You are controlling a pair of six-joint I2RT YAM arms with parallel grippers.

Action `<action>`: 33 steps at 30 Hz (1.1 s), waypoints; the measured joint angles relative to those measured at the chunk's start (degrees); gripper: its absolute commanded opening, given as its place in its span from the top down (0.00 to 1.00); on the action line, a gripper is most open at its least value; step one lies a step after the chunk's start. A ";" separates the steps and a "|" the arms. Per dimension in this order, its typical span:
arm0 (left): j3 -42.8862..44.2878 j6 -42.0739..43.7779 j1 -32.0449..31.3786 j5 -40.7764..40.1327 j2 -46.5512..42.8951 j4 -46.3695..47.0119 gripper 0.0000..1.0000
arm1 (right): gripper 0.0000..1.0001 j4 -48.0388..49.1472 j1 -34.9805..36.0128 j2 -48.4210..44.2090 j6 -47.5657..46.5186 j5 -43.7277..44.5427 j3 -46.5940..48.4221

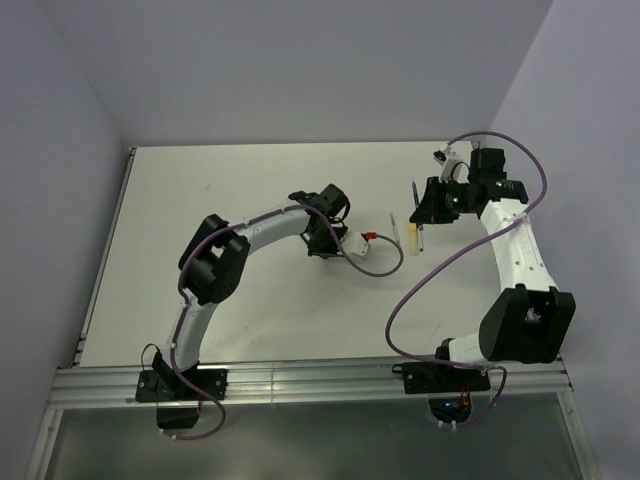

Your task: Insert the pens into the pen caps

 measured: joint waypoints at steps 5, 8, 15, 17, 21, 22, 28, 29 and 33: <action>-3.32 0.72 -0.55 -0.15 -1.42 3.23 0.72 | 1.00 -0.28 -0.07 0.00 -0.46 0.07 0.39; -4.83 0.66 -1.16 -0.24 -1.97 4.81 0.69 | 1.00 -0.46 -0.11 0.00 -0.55 0.07 0.39; -5.27 0.59 -1.75 -0.02 -2.23 4.76 0.87 | 1.00 -0.66 -0.11 0.04 -0.90 0.20 0.48; -5.44 0.63 -1.88 0.07 -2.40 4.68 0.92 | 1.00 -0.83 -0.11 0.13 -0.94 0.22 0.81; -7.04 0.20 -2.16 1.16 -3.78 4.79 1.00 | 1.00 -1.05 -0.11 0.13 -1.33 0.00 1.31; -7.78 0.00 -2.27 1.60 -4.39 4.55 1.00 | 1.00 -1.05 -0.11 0.13 -1.40 -0.15 1.46; -15.04 -3.54 -2.97 1.33 -15.34 5.92 1.00 | 1.00 -1.62 -0.11 0.13 -2.25 -3.58 3.13; -17.09 -4.31 -2.97 0.94 -19.10 7.89 1.00 | 1.00 -1.70 -0.11 0.13 -2.40 -4.66 3.26; -30.25 -5.95 -2.95 -3.76 -39.34 23.08 1.00 | 1.00 -2.23 0.63 0.13 -2.82 -8.35 3.28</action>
